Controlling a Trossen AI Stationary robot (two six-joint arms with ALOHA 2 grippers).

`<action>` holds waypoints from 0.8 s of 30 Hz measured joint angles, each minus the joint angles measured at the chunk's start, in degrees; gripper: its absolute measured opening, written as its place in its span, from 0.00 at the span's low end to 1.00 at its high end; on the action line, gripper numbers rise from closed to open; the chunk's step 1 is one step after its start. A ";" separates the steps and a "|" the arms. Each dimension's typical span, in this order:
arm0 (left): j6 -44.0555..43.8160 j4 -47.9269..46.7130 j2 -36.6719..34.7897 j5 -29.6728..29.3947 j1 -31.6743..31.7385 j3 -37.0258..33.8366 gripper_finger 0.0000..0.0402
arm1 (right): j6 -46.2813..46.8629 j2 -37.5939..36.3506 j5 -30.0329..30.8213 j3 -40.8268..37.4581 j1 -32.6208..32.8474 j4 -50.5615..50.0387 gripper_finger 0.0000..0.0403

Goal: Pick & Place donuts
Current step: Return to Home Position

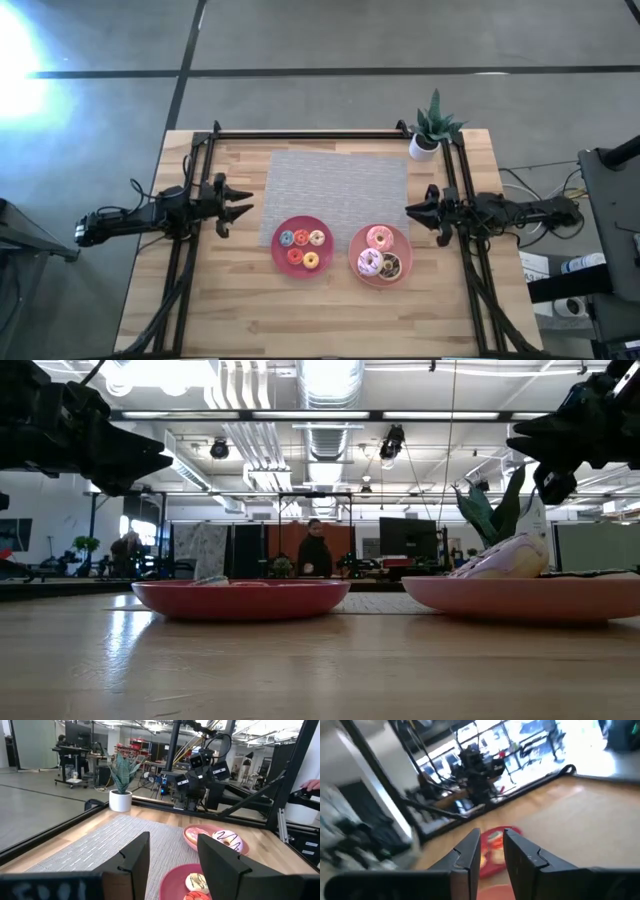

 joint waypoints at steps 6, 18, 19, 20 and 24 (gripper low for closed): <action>0.00 -0.02 0.04 0.02 -0.01 0.02 0.35 | -16.01 0.00 -2.10 0.01 -2.61 0.17 0.17; 0.00 -0.09 0.11 0.07 -0.02 0.02 0.35 | -29.88 0.94 -9.11 -0.01 -2.80 -1.65 0.18; 0.02 -0.07 0.11 0.07 -0.02 0.02 0.35 | -29.88 1.02 -9.11 -0.01 -2.78 -1.67 0.18; 0.01 -0.09 0.11 0.09 -0.01 0.02 0.35 | -29.87 1.01 -9.11 -0.01 -2.78 -1.66 0.19; 0.01 -0.11 0.11 0.22 -0.02 0.04 0.35 | -29.84 0.90 -9.09 -0.01 -2.78 -1.64 0.20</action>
